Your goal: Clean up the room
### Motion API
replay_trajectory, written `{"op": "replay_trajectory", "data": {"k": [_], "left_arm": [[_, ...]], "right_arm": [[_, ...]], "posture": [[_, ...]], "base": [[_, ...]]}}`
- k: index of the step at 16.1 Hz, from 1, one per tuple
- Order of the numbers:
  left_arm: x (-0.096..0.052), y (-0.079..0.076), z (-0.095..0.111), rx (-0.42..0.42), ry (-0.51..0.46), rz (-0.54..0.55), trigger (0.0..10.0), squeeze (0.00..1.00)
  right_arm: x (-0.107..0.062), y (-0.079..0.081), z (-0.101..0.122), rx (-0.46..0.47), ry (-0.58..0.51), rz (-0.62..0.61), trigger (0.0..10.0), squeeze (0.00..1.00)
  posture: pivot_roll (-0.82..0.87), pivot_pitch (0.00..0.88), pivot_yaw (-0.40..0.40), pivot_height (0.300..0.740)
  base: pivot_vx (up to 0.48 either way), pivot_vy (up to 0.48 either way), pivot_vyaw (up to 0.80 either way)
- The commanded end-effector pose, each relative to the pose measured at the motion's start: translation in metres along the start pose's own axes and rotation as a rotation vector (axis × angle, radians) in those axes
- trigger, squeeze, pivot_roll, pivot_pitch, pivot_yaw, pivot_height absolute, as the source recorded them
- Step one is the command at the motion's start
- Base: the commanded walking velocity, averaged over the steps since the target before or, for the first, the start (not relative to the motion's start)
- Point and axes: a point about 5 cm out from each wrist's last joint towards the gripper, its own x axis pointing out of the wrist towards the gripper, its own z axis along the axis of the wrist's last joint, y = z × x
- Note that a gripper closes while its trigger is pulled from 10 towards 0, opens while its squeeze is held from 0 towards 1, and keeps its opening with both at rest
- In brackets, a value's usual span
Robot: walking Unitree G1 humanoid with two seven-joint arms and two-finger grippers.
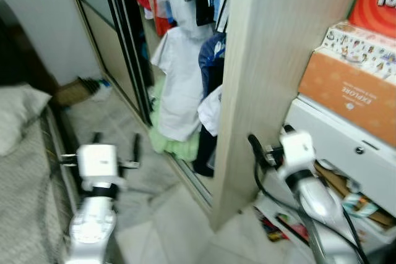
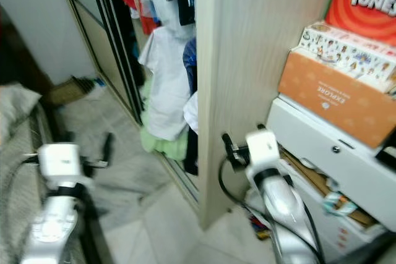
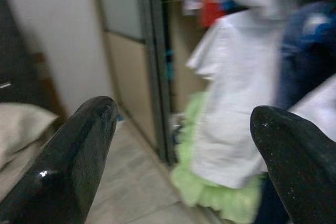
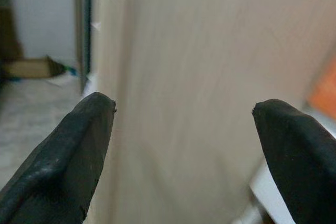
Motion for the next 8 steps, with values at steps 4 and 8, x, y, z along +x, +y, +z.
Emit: {"op": "replay_trajectory", "data": {"k": [4,8], "left_arm": [[-0.001,0.008,0.002,0.034,-0.028,0.057,10.0,0.00],[0.000,-0.002,-0.002,0.023,-0.018,0.025,10.0,0.00]], "right_arm": [[0.017,0.013,-0.003,0.019,-0.004,0.078,10.0,0.00],[0.016,0.017,-0.006,0.019,-0.026,0.057,10.0,0.00]], "posture": [[-0.01,0.000,-0.078,0.740],[-0.06,0.000,-0.021,0.740]], "base": [[0.000,0.000,0.00],[0.000,0.000,0.20]]}}
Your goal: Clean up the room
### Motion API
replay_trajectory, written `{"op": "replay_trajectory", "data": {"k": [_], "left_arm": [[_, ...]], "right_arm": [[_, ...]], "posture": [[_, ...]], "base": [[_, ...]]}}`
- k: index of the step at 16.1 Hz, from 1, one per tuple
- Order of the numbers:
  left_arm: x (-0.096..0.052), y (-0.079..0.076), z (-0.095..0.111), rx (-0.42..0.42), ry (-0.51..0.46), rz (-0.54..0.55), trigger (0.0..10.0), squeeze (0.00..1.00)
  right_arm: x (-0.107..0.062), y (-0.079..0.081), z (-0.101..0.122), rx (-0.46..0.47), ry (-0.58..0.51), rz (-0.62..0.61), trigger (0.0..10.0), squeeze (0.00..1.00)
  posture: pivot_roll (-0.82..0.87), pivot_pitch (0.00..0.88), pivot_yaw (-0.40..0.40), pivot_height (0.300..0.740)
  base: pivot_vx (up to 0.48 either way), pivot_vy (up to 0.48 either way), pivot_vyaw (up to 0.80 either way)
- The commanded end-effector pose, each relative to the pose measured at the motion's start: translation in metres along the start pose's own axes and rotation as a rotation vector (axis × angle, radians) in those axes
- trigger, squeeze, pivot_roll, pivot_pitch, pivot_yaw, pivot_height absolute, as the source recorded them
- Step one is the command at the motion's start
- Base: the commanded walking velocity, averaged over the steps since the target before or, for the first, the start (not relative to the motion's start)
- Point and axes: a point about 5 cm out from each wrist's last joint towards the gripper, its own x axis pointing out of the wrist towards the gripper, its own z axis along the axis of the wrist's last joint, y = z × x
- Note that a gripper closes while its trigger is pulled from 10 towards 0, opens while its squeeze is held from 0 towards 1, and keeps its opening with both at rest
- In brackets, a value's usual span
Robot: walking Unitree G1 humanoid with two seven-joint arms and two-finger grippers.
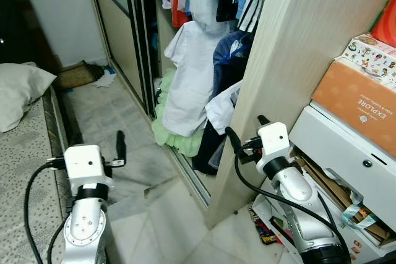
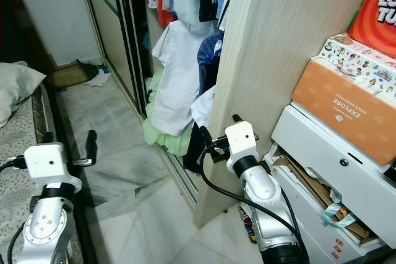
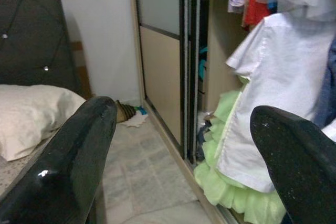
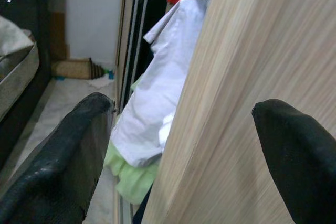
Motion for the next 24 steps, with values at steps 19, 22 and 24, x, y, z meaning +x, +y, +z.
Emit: {"op": "replay_trajectory", "data": {"k": [19,22,24], "left_arm": [[0.002,-0.015,-0.008,0.003,0.038,-0.126,10.0,0.00],[0.003,-0.017,-0.008,-0.003,0.033,-0.128,10.0,0.00],[0.002,-0.017,-0.008,0.000,0.038,-0.132,10.0,0.00]], "right_arm": [[-0.026,-0.016,-0.009,-0.028,0.022,-0.124,10.0,0.00],[-0.024,-0.018,-0.007,-0.032,0.017,-0.125,10.0,0.00],[-0.024,-0.018,-0.007,-0.025,0.019,-0.127,10.0,0.00]], "posture": [[-0.15,0.000,0.062,0.740],[-0.15,0.000,0.062,0.740],[-0.15,0.000,0.062,0.740]], "base": [[0.000,0.000,0.80],[0.000,0.000,0.80],[0.000,0.000,0.40]]}}
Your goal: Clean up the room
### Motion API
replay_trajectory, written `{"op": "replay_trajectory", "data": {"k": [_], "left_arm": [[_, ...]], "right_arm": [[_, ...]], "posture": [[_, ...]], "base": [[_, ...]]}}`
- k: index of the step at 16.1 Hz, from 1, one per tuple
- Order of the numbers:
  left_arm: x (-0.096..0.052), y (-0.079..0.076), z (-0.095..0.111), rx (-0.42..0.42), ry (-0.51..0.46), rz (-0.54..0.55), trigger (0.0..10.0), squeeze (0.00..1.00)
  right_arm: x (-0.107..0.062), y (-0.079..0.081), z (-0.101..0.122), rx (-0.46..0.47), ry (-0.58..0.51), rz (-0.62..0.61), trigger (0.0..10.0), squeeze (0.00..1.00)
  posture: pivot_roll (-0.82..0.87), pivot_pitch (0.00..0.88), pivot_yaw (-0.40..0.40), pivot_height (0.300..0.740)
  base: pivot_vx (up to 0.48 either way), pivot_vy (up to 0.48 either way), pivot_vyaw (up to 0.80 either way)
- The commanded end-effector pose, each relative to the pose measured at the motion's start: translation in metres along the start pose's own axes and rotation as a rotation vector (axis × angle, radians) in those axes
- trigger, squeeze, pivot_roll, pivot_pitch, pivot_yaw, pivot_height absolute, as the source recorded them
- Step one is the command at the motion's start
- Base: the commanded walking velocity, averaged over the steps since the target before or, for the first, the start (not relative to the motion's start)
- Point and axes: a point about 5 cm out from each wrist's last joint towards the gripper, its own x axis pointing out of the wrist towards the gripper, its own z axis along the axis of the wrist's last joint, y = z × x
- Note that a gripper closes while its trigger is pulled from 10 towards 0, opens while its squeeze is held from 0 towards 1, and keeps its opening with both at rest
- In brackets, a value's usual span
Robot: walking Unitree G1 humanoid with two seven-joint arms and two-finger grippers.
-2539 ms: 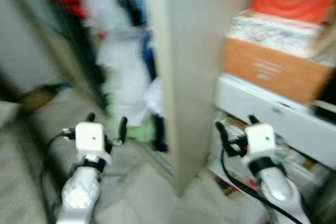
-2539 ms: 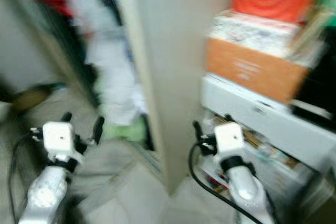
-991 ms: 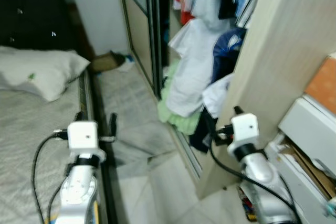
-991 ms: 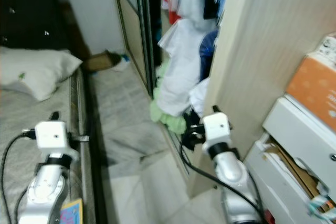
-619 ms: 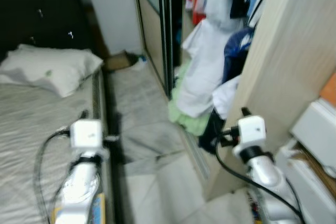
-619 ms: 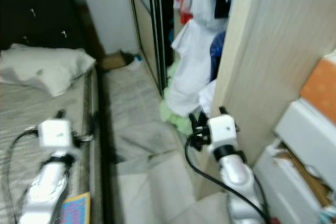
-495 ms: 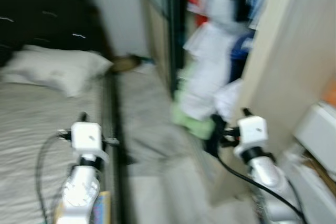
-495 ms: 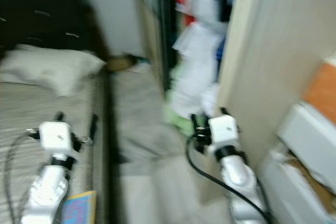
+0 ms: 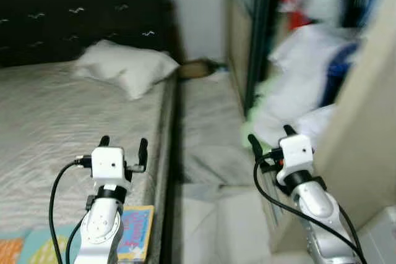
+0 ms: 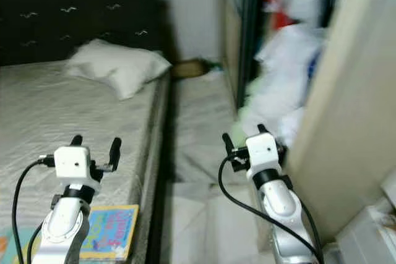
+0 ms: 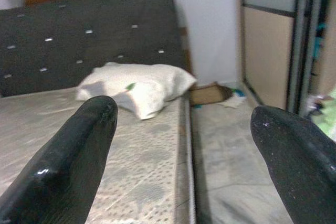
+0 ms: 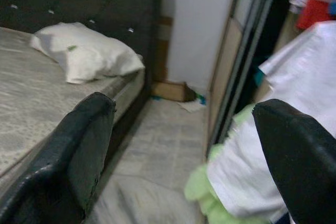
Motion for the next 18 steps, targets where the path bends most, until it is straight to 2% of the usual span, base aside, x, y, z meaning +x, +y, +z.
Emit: {"op": "replay_trajectory", "data": {"k": [1,4,11,18], "left_arm": [[0.0007,0.0036,0.0016,0.008,-0.003,0.004,10.0,0.00],[0.0004,0.0011,0.0011,-0.009,0.003,-0.020,10.0,0.00],[-0.0005,-0.0015,0.0004,-0.019,0.005,-0.029,10.0,0.00],[-0.0001,-0.0036,-0.0006,-0.041,0.001,-0.019,10.0,0.00]], "right_arm": [[0.0023,0.0020,0.0043,0.013,-0.016,-0.002,10.0,0.00],[0.0022,0.0014,0.0044,0.013,-0.016,-0.001,10.0,0.00],[0.0021,-0.0004,0.0048,0.008,-0.015,0.001,10.0,0.00],[0.0033,-0.0022,0.0061,0.000,-0.018,0.005,10.0,0.00]], "posture": [[-0.15,0.000,0.058,0.740],[-0.16,0.000,0.058,0.740],[-0.16,0.000,0.054,0.740],[-0.17,0.000,0.047,0.740]], "base": [[0.000,0.000,0.00],[0.000,0.000,0.00],[0.000,-0.258,0.00],[0.000,0.000,0.00]]}}
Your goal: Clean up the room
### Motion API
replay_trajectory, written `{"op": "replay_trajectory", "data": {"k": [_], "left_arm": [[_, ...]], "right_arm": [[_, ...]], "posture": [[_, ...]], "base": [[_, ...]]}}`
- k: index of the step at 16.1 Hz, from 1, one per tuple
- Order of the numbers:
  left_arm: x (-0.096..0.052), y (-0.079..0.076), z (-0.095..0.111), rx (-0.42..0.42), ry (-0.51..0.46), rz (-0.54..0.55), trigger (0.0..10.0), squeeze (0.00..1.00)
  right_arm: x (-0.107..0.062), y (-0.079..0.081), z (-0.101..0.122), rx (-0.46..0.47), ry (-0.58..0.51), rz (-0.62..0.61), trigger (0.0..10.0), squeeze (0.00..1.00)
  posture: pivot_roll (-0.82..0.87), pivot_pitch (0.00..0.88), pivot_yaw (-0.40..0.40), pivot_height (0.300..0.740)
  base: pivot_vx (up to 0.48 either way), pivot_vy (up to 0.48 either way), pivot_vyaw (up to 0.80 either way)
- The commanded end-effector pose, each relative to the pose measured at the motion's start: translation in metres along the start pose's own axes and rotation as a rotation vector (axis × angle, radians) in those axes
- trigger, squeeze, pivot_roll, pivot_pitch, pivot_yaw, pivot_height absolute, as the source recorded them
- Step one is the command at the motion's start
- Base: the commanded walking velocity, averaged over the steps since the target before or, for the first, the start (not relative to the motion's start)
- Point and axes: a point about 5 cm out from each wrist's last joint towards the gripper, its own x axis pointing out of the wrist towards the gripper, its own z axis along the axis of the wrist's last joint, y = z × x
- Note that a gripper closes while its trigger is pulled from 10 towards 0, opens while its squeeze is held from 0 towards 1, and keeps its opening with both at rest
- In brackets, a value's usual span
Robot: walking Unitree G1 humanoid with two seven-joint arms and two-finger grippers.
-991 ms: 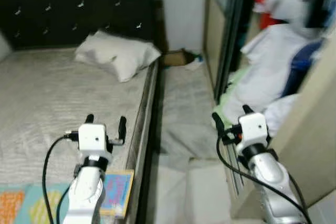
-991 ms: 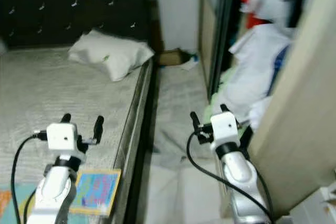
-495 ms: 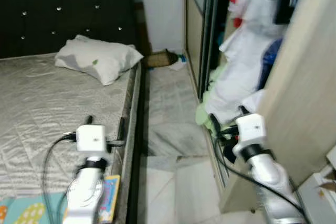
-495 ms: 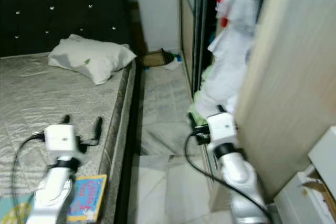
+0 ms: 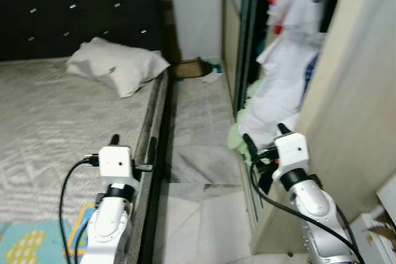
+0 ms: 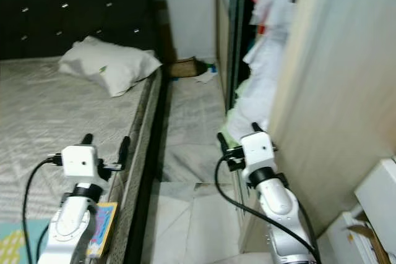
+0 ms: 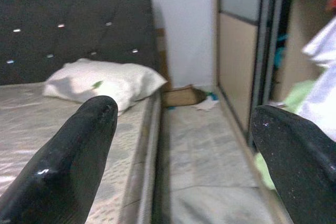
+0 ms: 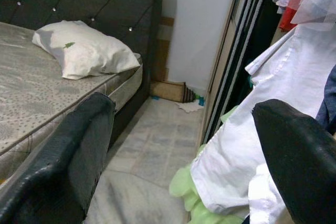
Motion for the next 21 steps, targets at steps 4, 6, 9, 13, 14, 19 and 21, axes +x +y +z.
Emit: {"op": "replay_trajectory", "data": {"k": [4,6,9,13,14,19,21], "left_arm": [[0.0003,0.0037,-0.0008,0.013,0.002,0.012,10.0,0.00],[-0.0013,0.0025,-0.0018,0.013,0.006,0.006,10.0,0.00],[-0.0040,0.0008,-0.0025,0.017,0.013,-0.011,10.0,0.00],[-0.0031,-0.0001,-0.0022,0.020,0.012,-0.016,10.0,0.00],[-0.0024,-0.0010,-0.0019,0.020,0.011,-0.018,10.0,0.00],[-0.0023,-0.0027,-0.0018,0.022,0.010,-0.030,10.0,0.00],[-0.0021,-0.0028,-0.0016,0.023,0.008,-0.030,10.0,0.00]], "right_arm": [[0.0020,-0.0016,0.0050,-0.013,-0.017,-0.005,10.0,0.00],[0.0008,-0.0001,0.0056,-0.025,-0.020,0.007,10.0,0.00],[-0.0012,0.0005,0.0041,-0.015,-0.013,0.003,10.0,0.00],[-0.0006,0.0006,0.0042,-0.015,-0.012,0.004,10.0,0.00],[0.0006,0.0002,0.0047,-0.016,-0.014,0.004,10.0,0.00],[0.0001,0.0000,0.0053,-0.020,-0.016,0.002,10.0,0.00],[0.0002,-0.0002,0.0057,-0.020,-0.019,0.002,10.0,0.00]], "posture": [[-0.17,0.000,0.045,0.740],[-0.17,0.000,0.045,0.740],[-0.17,0.000,0.047,0.740],[-0.17,0.000,0.047,0.740],[-0.17,0.000,0.047,0.740],[-0.17,0.000,0.051,0.740],[-0.17,0.000,0.051,0.740]], "base": [[0.000,0.000,0.00],[0.000,0.000,0.80],[0.000,0.000,0.80],[0.000,0.000,0.65],[0.000,0.000,0.57],[0.000,0.000,0.57],[0.000,0.000,0.55]]}}
